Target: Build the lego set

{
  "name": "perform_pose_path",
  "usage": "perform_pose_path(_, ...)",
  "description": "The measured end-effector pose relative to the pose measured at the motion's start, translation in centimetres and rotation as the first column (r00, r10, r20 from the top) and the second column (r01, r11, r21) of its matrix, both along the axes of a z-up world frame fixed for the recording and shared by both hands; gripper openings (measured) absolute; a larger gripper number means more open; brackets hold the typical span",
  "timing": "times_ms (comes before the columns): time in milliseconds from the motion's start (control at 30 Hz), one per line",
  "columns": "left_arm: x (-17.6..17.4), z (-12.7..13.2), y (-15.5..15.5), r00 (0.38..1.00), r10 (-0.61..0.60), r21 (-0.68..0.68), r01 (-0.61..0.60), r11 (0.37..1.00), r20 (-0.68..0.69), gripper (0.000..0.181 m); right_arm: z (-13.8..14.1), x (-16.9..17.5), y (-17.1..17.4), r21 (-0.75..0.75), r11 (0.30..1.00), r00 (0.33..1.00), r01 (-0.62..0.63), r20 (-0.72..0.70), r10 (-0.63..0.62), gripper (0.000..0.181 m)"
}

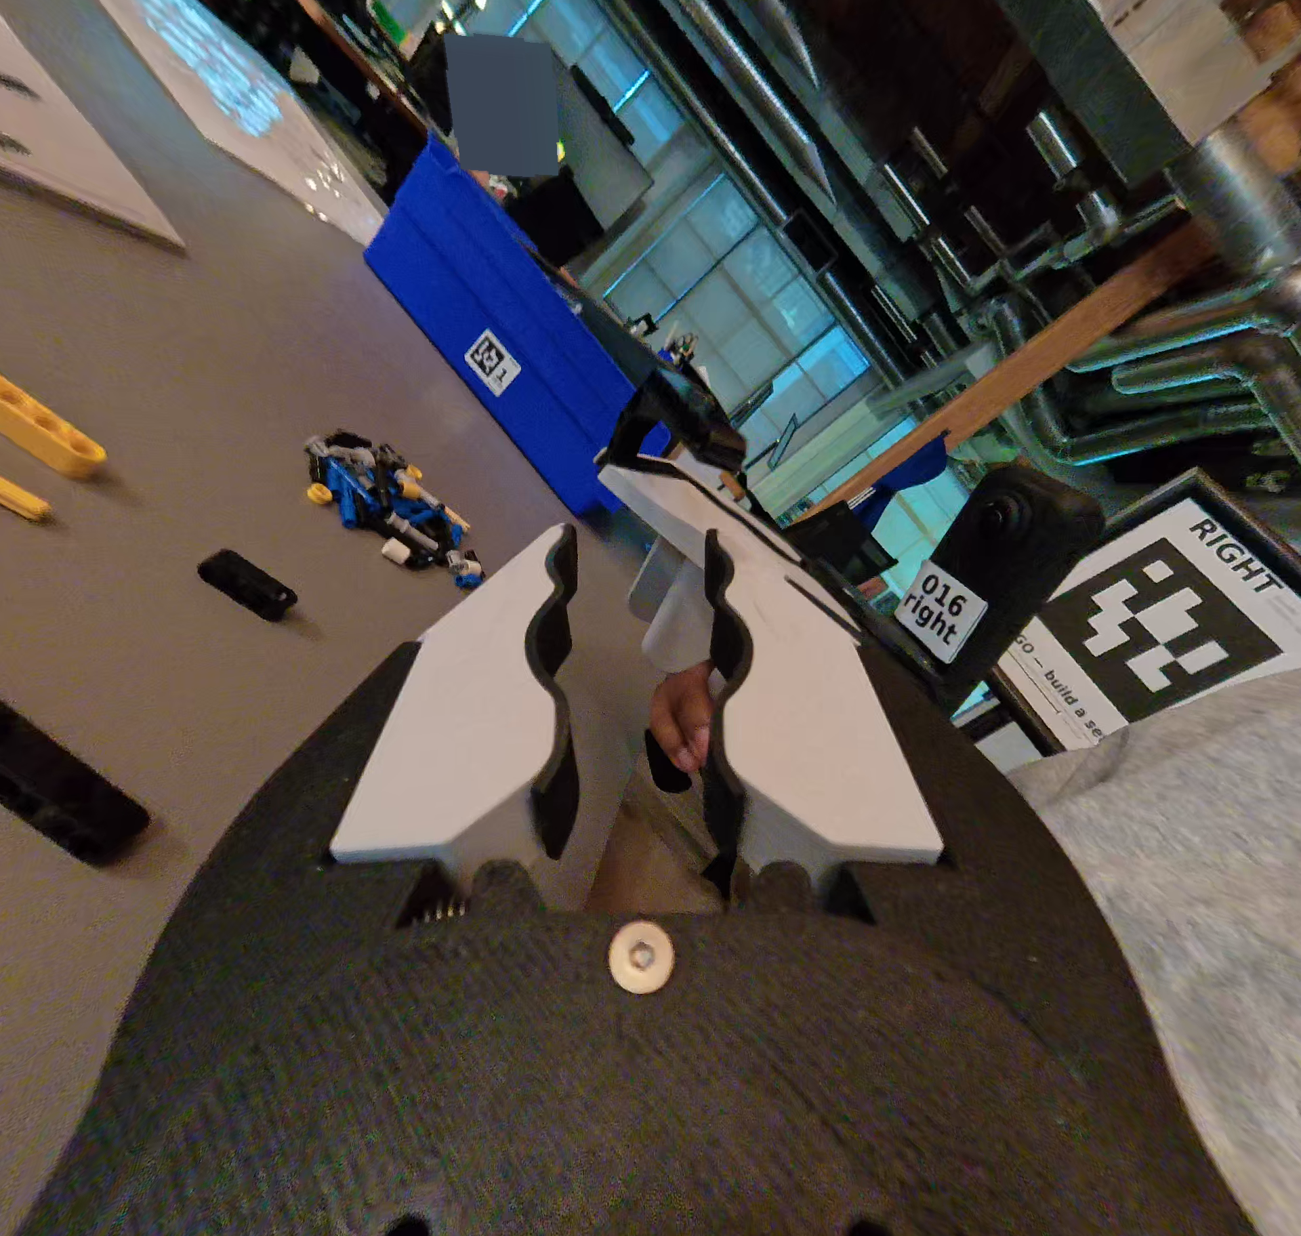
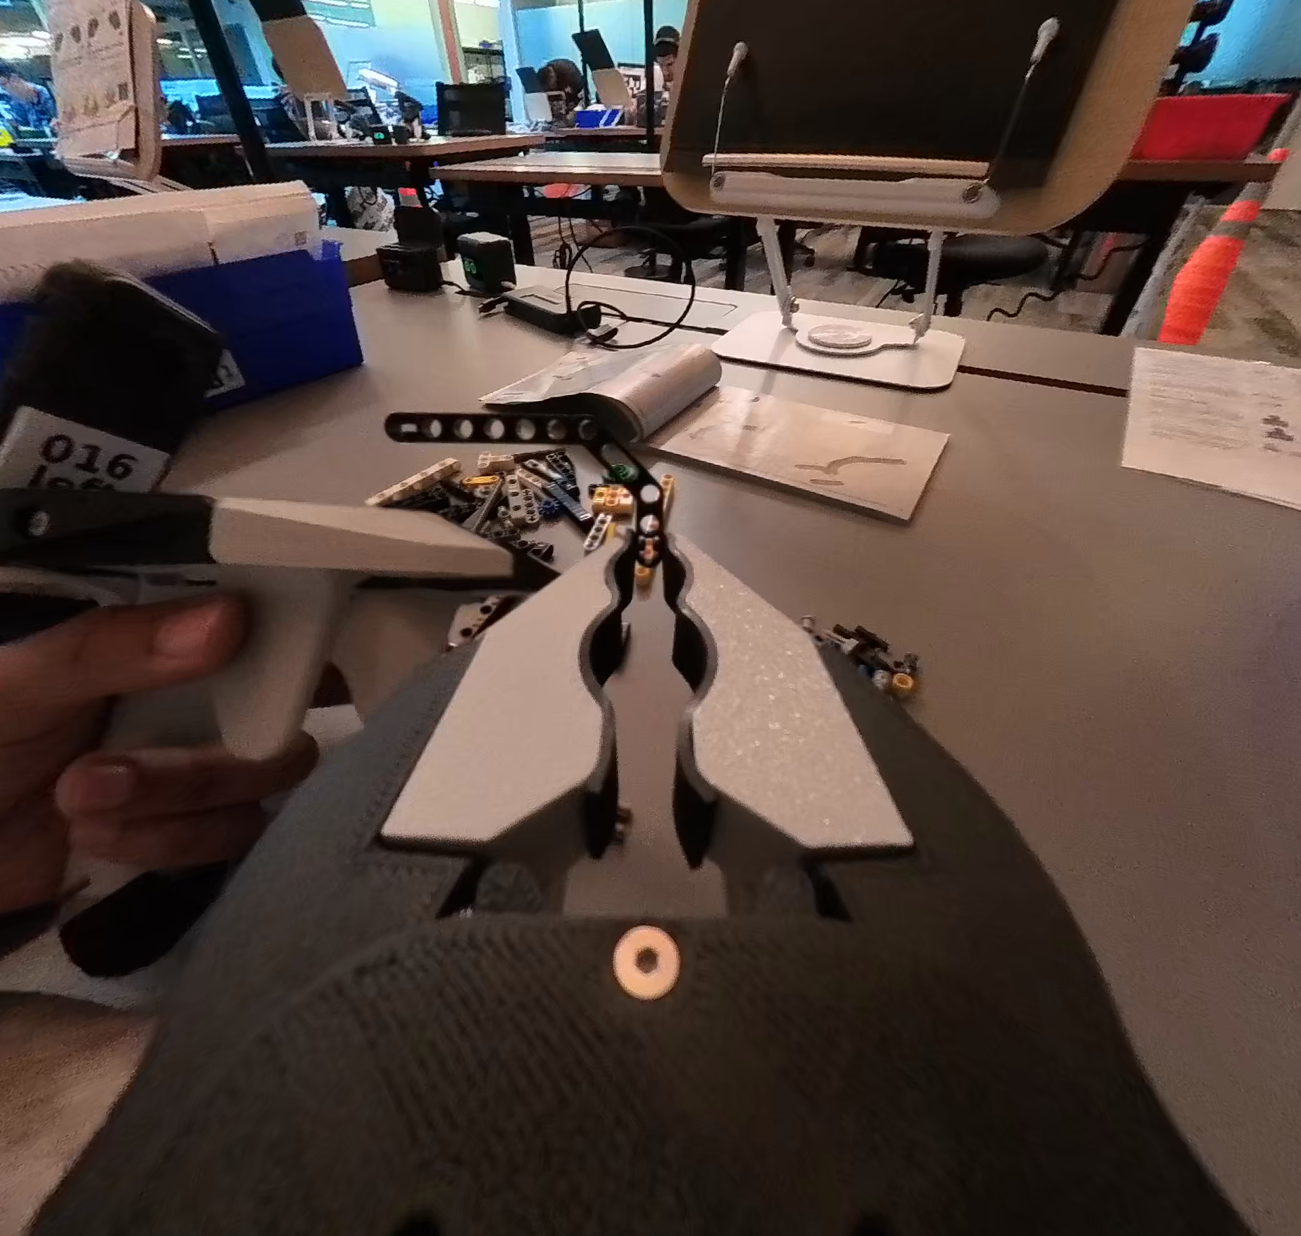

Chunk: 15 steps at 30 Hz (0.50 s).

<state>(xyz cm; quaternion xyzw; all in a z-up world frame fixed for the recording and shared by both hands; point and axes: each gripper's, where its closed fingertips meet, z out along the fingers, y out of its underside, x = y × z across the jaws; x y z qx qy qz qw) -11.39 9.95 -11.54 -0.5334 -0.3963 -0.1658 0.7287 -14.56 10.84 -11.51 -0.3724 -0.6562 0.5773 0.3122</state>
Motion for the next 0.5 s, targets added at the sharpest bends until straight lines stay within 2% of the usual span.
perform_pose_path(200,-0.8,1.3,-1.8,0.994,0.033,-0.004,-0.034,0.999,-0.107,0.048,-0.3,-0.2,0.3,0.066,0.998,0.999,0.025,-0.024,-0.024,0.006)
perform_pose_path(333,-1.9,1.7,-3.5,0.981,0.078,-0.079,-0.093,0.993,-0.176,0.053,-1.2,-0.1,-0.1,0.198,0.980,0.999,0.020,-0.051,-0.010,0.005)
perform_pose_path(400,-1.9,0.8,-3.8,0.985,0.006,-0.187,-0.039,0.981,-0.175,0.051,-2.4,0.1,-0.6,0.330,0.943,0.997,-0.029,-0.053,0.050,0.005)
perform_pose_path(500,-0.7,-2.0,-3.1,0.985,-0.157,-0.346,0.122,0.930,-0.073,0.052,-3.9,0.6,-0.9,0.491,0.866,0.989,-0.098,-0.053,0.141,0.006)
